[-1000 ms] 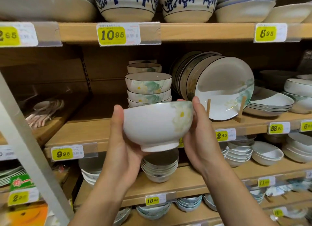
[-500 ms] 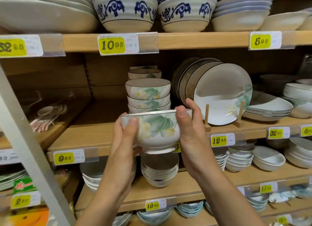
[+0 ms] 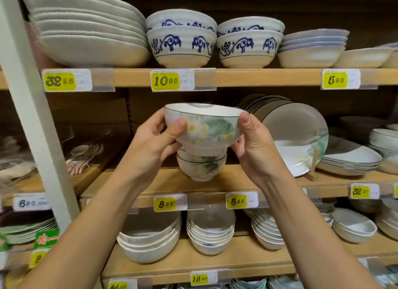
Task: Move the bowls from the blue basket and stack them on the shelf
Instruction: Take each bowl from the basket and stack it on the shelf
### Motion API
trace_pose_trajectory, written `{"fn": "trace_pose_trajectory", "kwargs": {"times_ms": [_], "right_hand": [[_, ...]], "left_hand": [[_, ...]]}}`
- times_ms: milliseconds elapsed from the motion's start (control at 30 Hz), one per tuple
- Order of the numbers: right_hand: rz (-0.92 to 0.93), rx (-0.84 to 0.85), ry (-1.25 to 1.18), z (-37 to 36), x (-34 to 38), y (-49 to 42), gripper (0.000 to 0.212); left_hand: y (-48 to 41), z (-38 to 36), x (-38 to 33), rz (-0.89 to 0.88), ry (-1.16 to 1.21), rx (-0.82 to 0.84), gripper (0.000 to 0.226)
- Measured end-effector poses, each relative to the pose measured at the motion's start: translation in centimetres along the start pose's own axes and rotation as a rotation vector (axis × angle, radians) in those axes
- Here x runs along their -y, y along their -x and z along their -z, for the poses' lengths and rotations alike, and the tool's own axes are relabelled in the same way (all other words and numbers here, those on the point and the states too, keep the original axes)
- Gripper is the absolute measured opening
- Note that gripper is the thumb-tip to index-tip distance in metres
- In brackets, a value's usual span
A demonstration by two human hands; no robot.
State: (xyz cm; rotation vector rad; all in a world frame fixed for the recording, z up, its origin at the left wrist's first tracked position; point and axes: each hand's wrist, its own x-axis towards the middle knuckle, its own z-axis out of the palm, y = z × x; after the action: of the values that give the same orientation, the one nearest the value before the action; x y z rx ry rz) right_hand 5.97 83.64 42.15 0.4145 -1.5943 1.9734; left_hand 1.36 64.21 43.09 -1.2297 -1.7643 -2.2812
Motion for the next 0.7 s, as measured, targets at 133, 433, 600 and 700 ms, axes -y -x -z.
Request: {"fn": "trace_pose_trajectory", "kwargs": {"times_ms": [133,433,600,700], "right_hand": [[0.085,0.032,-0.005,0.5,-0.4,-2.1,0.100],[0.133,0.000,0.049,1.4,-1.8,-6.0,0.080],[0.118,0.007,0.125,1.9,-2.8,-7.6,0.089],[0.106,0.040,0.179,2.3,-3.2,-8.4,0.085]], "left_hand": [[-1.9,0.7,0.4,-0.037,-0.015,0.080,0.073],[-5.0,1.3,1.9,-0.048,0.018,0.036,0.083],[-6.8,2.0,3.2,-0.070,-0.038,0.007,0.091],[-7.9,2.3,4.2,-0.068,-0.076,-0.017,0.095]]}}
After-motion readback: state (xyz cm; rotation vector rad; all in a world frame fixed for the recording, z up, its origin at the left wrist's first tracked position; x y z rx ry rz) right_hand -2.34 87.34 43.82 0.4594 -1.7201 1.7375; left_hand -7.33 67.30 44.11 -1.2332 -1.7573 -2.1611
